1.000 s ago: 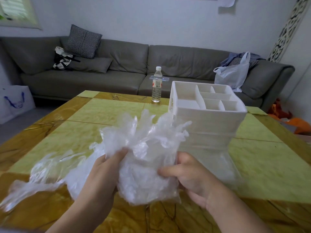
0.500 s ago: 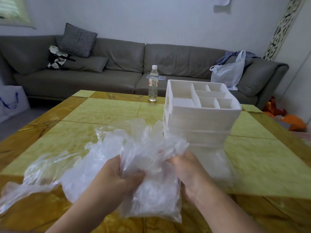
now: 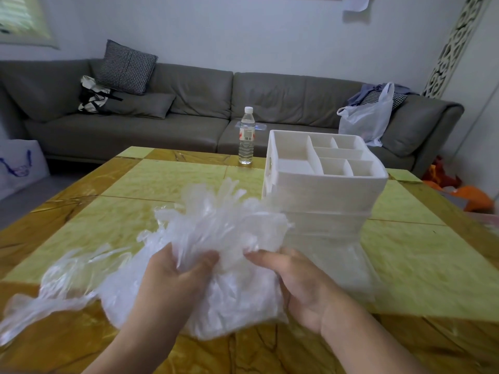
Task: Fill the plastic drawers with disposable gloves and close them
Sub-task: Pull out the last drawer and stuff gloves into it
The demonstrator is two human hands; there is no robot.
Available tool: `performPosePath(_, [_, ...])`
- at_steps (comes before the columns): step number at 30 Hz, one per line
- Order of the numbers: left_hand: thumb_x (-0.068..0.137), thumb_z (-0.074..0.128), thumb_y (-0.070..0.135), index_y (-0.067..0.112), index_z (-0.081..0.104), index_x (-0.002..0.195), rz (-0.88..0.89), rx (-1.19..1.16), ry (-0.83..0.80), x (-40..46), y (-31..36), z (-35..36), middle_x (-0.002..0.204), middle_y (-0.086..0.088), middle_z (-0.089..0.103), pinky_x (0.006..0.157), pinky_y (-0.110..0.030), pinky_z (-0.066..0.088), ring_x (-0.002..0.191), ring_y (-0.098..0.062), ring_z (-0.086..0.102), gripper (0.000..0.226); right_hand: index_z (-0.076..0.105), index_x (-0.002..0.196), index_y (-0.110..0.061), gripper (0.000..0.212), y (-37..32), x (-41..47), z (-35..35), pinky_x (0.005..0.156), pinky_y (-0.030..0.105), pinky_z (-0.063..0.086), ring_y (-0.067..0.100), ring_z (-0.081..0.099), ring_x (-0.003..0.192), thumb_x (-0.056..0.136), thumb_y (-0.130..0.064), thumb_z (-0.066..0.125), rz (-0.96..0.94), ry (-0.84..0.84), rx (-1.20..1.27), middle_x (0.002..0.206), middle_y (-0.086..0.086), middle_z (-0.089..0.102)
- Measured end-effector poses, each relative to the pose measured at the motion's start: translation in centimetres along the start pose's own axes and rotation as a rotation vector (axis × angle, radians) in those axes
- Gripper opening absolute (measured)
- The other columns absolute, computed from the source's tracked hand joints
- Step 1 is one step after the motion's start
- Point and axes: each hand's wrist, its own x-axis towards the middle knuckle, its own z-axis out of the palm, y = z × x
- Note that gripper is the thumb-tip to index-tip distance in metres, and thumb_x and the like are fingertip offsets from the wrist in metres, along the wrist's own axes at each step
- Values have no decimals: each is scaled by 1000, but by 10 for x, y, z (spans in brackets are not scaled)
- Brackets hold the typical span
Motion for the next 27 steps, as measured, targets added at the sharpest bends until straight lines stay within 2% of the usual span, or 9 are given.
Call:
performPosePath(2, [91,78,17,12,75,101,11,-68,56,1,3,-1,84,-9,80,74,-48,63,77,-31,79,12,77,114,0,28,3,1,0,92,49,62,40,77,104,87,-7,82,2,-30,-54,110,22,79])
performPosePath(5, [95,72,19,12,76,105,-81,-224,34,3,10,-3,91,-10,81,82,-48,60,82,-31,79,13,79,106,-5,20,2,0,-3,66,38,63,31,80,89,88,2,78,-78,40,-213,100,13,82])
performPosePath(9, [98,67,23,4,73,110,-243,-306,30,13,12,-12,97,-19,79,61,-39,56,65,-27,73,23,78,104,-10,20,-7,-3,-9,58,36,62,26,80,82,91,4,76,-112,68,-293,95,7,83])
performPosePath(12, [101,58,29,-3,70,120,-326,-391,-113,17,13,-17,91,-19,75,49,-35,54,58,-27,68,39,78,102,-9,19,-11,-5,-12,59,38,63,29,77,78,92,6,73,-124,79,-323,95,12,82])
performPosePath(14, [100,53,40,1,73,121,-363,-402,-289,17,18,-23,101,-18,76,61,-42,59,71,-33,71,49,79,101,-8,18,-13,-6,-16,64,40,63,30,78,82,91,6,74,-132,87,-330,96,12,82])
performPosePath(18, [75,82,42,6,79,113,-292,-179,-570,17,18,-26,119,-21,75,90,-53,60,105,-41,73,52,81,99,-7,20,-21,-12,-26,77,41,63,28,79,92,88,8,74,-121,35,-356,100,13,82])
performPosePath(21, [83,85,20,1,79,108,-285,-64,-498,16,11,-16,111,-19,77,96,-57,55,102,-40,75,32,78,106,-1,23,-21,-15,-29,87,47,62,35,78,103,88,11,71,-108,-16,-385,107,18,80])
performPosePath(25, [92,71,10,2,82,96,-215,-54,-340,15,3,-5,100,-22,78,68,-43,58,87,-41,77,14,79,105,-1,23,-20,-17,-34,91,48,61,37,77,103,82,2,78,-100,-10,-358,106,18,80])
performPosePath(27, [92,71,8,0,80,98,-151,-94,-269,14,1,2,97,-23,78,62,-39,58,82,-40,77,14,79,108,-1,33,-22,-17,-37,87,49,61,40,77,102,76,-3,83,-89,8,-276,106,19,80])
